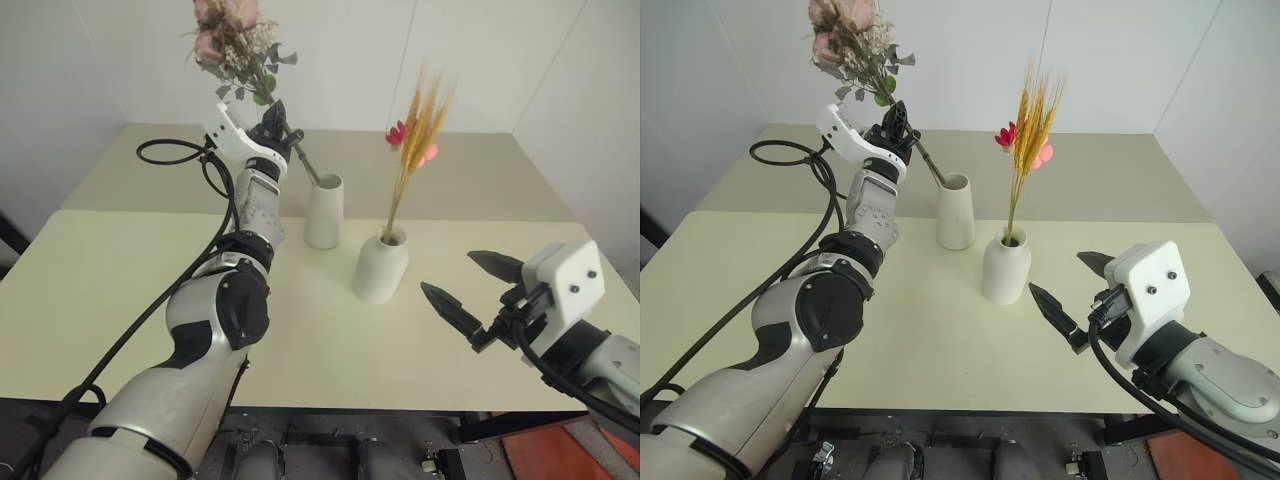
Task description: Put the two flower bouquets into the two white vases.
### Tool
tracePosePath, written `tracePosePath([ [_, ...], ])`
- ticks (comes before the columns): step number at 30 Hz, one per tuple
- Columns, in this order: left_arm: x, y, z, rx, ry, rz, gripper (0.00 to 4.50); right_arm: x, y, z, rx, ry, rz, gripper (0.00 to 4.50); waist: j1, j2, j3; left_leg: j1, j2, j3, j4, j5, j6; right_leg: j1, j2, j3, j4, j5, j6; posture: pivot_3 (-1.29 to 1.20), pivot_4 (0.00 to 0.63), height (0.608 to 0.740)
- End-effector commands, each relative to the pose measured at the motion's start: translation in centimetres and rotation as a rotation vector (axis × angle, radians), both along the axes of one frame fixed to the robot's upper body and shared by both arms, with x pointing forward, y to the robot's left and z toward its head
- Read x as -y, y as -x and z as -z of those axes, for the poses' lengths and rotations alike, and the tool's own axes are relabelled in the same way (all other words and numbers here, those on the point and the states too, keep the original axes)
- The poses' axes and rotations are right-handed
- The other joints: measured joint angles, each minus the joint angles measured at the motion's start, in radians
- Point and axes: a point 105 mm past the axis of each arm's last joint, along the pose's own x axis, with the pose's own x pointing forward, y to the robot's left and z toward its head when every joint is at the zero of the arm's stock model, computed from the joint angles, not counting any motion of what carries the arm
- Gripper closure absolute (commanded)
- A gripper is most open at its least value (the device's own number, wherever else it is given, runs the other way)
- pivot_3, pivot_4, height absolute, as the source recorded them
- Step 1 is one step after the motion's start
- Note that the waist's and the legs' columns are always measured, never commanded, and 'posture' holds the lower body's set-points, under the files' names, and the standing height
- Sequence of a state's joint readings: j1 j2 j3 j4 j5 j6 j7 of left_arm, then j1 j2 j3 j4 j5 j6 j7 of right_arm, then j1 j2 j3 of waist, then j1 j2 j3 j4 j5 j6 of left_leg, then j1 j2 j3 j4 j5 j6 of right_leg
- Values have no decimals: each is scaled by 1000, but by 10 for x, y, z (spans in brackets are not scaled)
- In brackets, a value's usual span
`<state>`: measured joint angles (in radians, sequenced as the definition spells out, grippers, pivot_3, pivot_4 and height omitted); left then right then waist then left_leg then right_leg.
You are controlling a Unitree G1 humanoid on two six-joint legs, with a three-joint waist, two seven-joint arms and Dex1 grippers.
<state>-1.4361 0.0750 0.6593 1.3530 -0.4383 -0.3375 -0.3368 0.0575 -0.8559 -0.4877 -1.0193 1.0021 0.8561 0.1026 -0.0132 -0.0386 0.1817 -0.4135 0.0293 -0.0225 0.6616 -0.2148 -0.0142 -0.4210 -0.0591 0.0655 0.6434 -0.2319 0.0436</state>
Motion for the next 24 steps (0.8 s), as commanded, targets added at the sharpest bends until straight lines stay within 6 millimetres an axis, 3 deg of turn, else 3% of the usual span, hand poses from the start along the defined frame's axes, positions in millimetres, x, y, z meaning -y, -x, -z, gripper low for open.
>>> tracePosePath([
  [1,6,0,-11,-2,14,-9,4410,-3,4,-9,60,12,-4,0,1,0,0,0,0,0,0,0,0,0,0,0,0,0,0,0,150,740],
  [7,12,-1,-14,-28,115,22,4410,-2,5,-7,53,18,3,0,1,0,0,0,0,0,0,0,0,0,0,0,0,0,0,0,150,740],
  [18,24,6,-41,76,-14,34,4410,-1,3,-3,50,37,21,0,0,0,0,0,0,0,0,0,0,0,0,0,0,0,0,0,150,740],
  [24,18,2,-23,10,-21,-13,4410,-3,3,-2,58,27,20,0,1,0,0,0,0,0,0,0,0,0,0,0,0,0,0,0,150,740],
])
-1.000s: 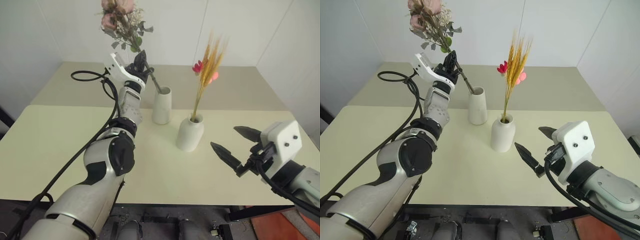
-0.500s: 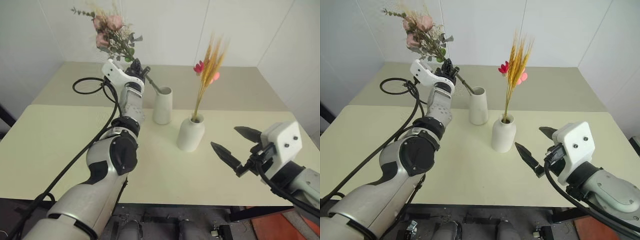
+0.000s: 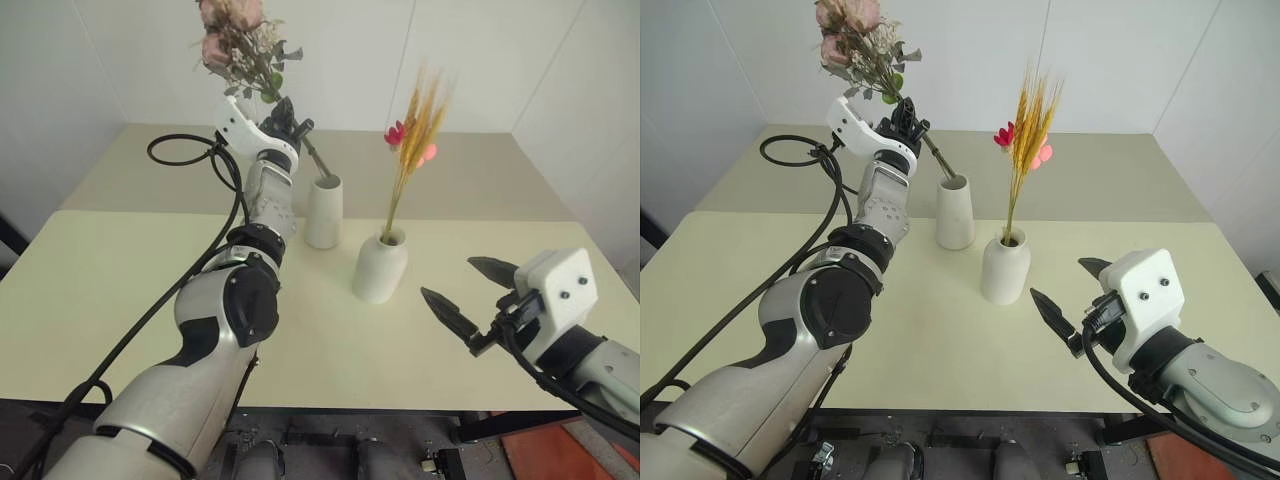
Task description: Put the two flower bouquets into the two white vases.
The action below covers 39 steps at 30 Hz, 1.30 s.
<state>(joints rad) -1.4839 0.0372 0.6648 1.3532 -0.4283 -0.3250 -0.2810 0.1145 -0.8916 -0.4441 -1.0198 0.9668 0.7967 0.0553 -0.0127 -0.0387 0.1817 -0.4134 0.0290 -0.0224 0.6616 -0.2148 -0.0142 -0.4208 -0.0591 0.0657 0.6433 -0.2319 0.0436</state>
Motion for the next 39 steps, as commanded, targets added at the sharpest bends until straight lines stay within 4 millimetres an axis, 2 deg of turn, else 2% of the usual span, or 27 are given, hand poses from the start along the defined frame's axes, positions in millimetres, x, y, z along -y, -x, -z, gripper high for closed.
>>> tracePosePath([
  [1,-2,0,-6,7,-77,-55,4410,-5,4,-10,68,4,-18,0,0,0,0,0,0,0,0,0,0,0,0,0,0,0,0,0,150,740],
  [5,4,1,2,-1,-183,-77,4410,-5,6,-15,84,-22,-23,0,1,0,0,0,0,0,0,0,0,0,0,0,0,0,0,0,150,740],
  [11,14,3,-4,29,-237,-65,4410,-4,10,-15,87,-39,-24,0,-1,0,0,0,0,0,0,0,0,0,0,0,0,0,0,0,150,740],
  [14,26,7,-10,80,-335,-47,4410,-4,10,-16,97,-48,-17,0,0,0,0,1,0,0,0,0,0,0,0,0,0,0,0,0,150,740],
  [16,39,11,-15,146,-473,-42,4410,-3,10,-15,98,-52,-11,0,1,0,0,1,0,0,0,0,0,0,0,0,0,0,0,0,150,740],
  [21,61,22,-21,261,-591,22,4410,-3,10,-12,92,-49,-6,0,1,0,0,0,0,0,0,0,0,0,0,0,0,0,0,0,150,740],
  [25,62,25,-21,293,-612,36,4410,-2,9,-10,91,-38,0,0,-2,0,0,1,0,0,0,0,0,0,0,1,0,0,0,0,150,740],
  [31,60,26,-5,305,-640,70,4410,-1,8,-10,91,-32,1,0,1,0,0,1,0,0,0,0,0,1,0,1,0,0,0,0,150,740],
  [33,59,25,4,294,-661,86,3703,-1,7,-10,91,-30,-2,0,0,0,0,1,0,0,0,0,0,1,0,1,0,0,0,0,150,740],
  [34,58,24,7,286,-651,96,3545,-1,6,-10,91,-28,-3,0,0,0,0,1,0,0,0,0,0,1,0,1,1,0,0,0,150,740],
  [39,53,24,11,288,-646,98,1980,0,3,-9,86,-22,-11,0,0,0,0,1,0,0,0,0,0,1,0,1,1,0,0,0,150,740],
])
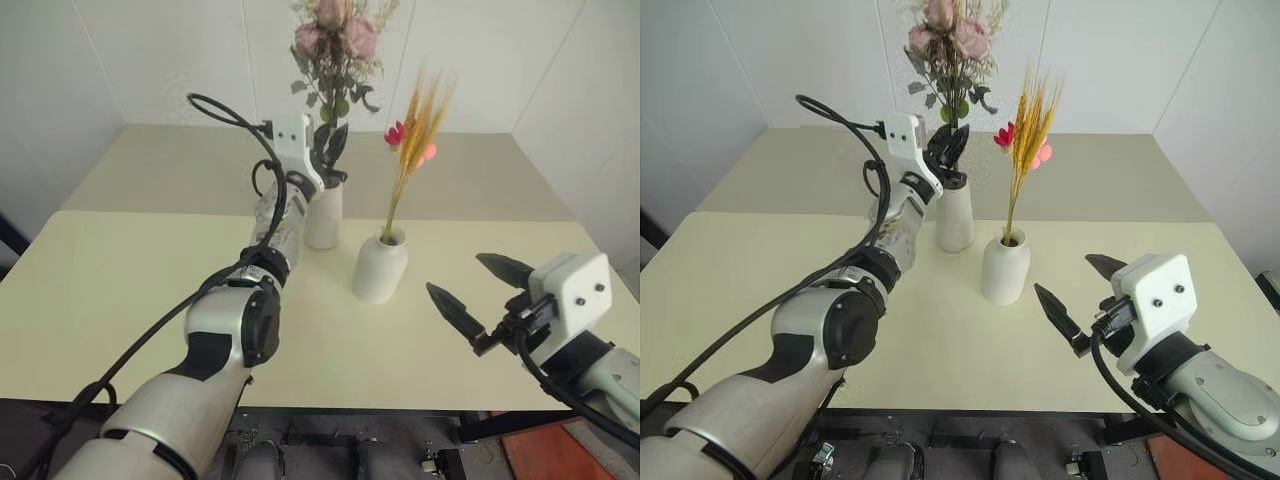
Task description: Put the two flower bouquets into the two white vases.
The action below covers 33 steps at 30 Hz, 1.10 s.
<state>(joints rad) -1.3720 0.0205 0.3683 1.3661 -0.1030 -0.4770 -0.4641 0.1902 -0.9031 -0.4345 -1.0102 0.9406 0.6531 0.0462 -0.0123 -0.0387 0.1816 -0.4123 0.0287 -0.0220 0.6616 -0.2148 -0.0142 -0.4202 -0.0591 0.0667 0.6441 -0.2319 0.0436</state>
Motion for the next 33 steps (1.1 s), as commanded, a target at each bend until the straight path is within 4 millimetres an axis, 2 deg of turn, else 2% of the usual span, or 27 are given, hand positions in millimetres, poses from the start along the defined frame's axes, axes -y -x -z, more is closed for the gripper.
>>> tracePosePath([
  [1,-3,4,-17,74,0,6,1678,-2,-1,-5,32,15,-13,0,0,0,0,0,0,0,0,0,0,0,0,0,0,0,0,0,150,740],
  [6,-13,11,-2,102,38,88,108,-2,-3,-3,31,26,-11,0,-2,1,-1,1,0,0,0,0,0,0,0,0,0,0,0,0,150,740],
  [7,-14,13,4,114,18,97,49,-1,-3,-2,29,25,-9,0,-2,1,-1,1,0,0,0,0,0,1,0,0,0,0,0,0,150,740],
  [11,-28,19,20,139,11,116,49,2,-5,-1,25,37,-10,0,-2,0,-1,2,0,0,0,0,0,1,0,1,2,0,0,0,150,740],
  [15,-55,26,27,176,39,113,49,7,-9,-2,25,42,-8,0,-4,1,-1,2,0,0,0,0,0,1,0,1,2,0,0,0,150,740],
  [17,-73,32,30,203,-2,111,49,9,-10,-4,25,45,-9,0,-9,1,-1,3,1,1,0,0,0,1,0,1,2,0,0,0,150,740],
  [20,-94,49,32,235,-177,129,49,17,-11,-6,3,55,-14,0,-11,1,-1,4,1,1,0,0,0,1,1,2,3,0,0,0,150,740],
  [22,-104,60,30,247,-250,132,49,23,-11,-6,-10,79,-15,0,-11,1,-1,4,2,1,0,0,0,1,1,2,3,0,0,0,150,740],
  [25,-138,80,19,213,-352,131,49,41,-12,-11,-44,95,-20,0,-2,1,-2,4,2,1,1,0,0,1,1,2,3,0,0,0,150,740],
  [28,-164,110,13,166,-506,210,49,62,-9,-18,-108,101,-40,0,-3,1,-2,6,3,1,1,0,0,2,1,2,3,0,-1,0,150,740],
  [30,-176,127,5,130,-531,266,49,78,-9,-20,-158,105,-30,0,-5,2,-2,6,3,2,0,0,0,2,1,2,3,0,-1,0,150,740],
  [33,-186,136,-3,97,-533,274,49,92,-9,-23,-199,121,-21,0,3,2,-3,9,3,2,1,0,0,6,1,1,3,-1,-1,0,150,740],
])
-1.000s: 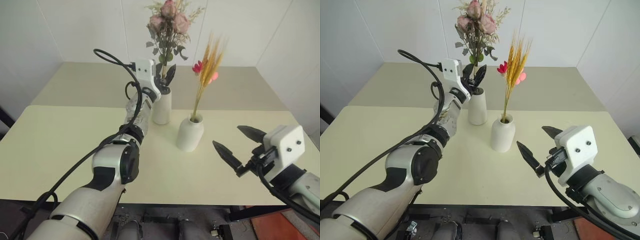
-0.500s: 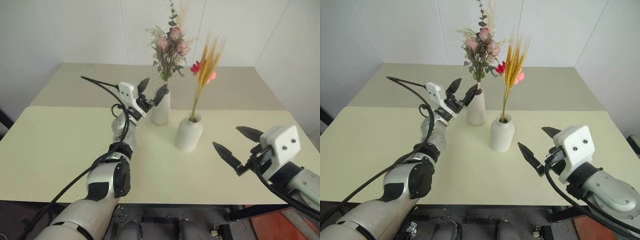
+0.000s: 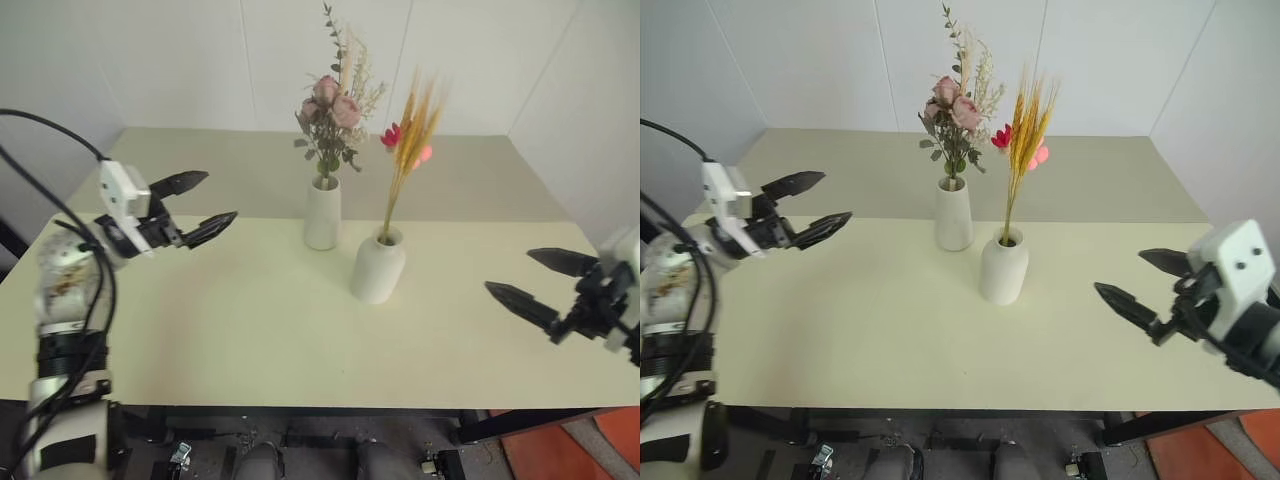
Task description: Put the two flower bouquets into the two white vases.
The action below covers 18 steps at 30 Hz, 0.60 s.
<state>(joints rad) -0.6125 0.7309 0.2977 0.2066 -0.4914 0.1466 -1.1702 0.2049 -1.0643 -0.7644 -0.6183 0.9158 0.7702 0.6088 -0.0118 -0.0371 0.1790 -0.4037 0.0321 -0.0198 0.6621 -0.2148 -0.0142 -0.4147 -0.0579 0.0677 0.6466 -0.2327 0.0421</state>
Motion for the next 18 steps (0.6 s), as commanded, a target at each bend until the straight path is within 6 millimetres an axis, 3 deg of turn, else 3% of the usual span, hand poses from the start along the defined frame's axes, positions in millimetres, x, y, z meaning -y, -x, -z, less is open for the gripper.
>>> tracePosePath([
  [1,-1,13,-16,5,3,37,49,12,3,-13,3,28,-9,0,4,0,0,2,0,0,0,0,0,2,0,-1,0,0,0,0,150,740],
  [4,-5,15,-19,6,-1,23,49,18,3,-19,3,46,-12,0,1,0,0,9,0,0,0,0,0,11,0,-2,-3,-6,6,0,150,740],
  [11,-4,10,-17,9,8,-24,49,28,2,-29,3,54,17,0,-6,0,0,9,1,0,0,0,0,10,1,-1,-3,-6,5,0,150,740],
  [18,8,1,-37,178,87,-151,49,25,5,-32,21,78,42,0,0,-1,0,8,1,0,0,0,0,10,1,-1,-3,-6,5,0,150,740],
])
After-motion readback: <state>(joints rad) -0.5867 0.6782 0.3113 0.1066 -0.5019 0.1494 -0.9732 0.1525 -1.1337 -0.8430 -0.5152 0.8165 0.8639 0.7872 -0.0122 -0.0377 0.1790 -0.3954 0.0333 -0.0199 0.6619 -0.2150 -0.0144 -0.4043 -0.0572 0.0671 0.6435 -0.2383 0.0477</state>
